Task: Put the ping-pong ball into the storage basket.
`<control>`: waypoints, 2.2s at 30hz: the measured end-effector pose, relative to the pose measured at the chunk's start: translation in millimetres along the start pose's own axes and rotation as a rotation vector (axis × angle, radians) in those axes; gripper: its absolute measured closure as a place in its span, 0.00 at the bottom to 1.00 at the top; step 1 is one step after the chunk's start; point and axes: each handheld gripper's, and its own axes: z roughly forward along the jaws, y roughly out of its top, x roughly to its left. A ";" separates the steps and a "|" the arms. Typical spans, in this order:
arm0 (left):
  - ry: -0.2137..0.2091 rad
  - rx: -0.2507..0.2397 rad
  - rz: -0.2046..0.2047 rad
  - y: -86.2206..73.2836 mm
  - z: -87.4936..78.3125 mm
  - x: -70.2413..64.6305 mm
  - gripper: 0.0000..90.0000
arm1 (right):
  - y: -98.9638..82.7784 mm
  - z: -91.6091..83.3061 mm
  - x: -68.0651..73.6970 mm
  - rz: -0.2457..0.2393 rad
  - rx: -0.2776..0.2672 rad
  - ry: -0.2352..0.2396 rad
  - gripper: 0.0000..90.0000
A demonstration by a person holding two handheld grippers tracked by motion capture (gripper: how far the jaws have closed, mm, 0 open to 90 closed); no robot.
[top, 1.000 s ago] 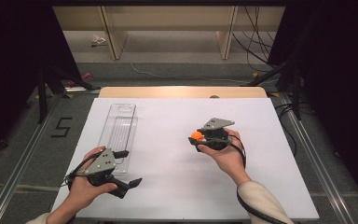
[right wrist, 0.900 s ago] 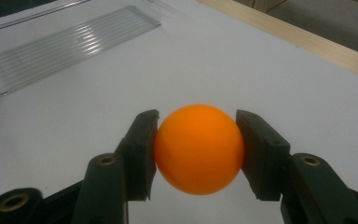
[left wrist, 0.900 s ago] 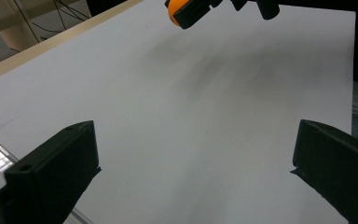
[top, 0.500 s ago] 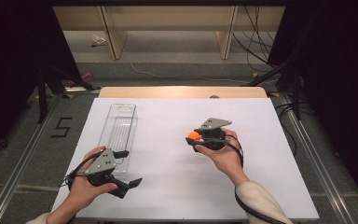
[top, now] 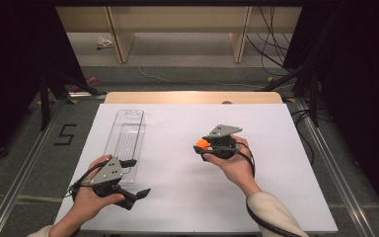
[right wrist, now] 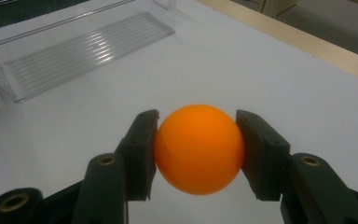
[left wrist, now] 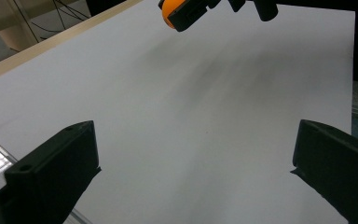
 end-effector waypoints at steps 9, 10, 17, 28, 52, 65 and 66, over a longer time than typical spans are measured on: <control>-0.002 0.000 -0.001 0.0 0.1 0.0 0.00 | 2.1 2.2 2.6 -0.005 0.000 0.008 0.57; -0.001 0.000 -0.001 0.0 0.1 -0.1 0.00 | 2.3 2.6 3.0 -0.005 -0.002 0.008 0.57; -0.002 0.001 0.000 0.1 0.2 -0.1 0.00 | 4.2 3.7 5.0 -0.007 -0.003 0.011 0.57; -0.002 0.001 0.001 0.1 0.3 -0.3 0.00 | 6.5 6.4 7.7 -0.012 -0.004 0.018 0.57; -0.003 0.001 0.002 0.2 0.3 -0.5 0.00 | 13.0 11.8 12.9 -0.021 -0.012 0.032 0.57; -0.004 0.001 0.003 0.2 0.5 -0.5 0.00 | 15.6 15.1 15.5 -0.026 -0.014 0.037 0.57; -0.004 0.001 0.002 0.2 0.5 -0.5 0.00 | 15.8 15.4 15.8 -0.026 -0.015 0.038 0.57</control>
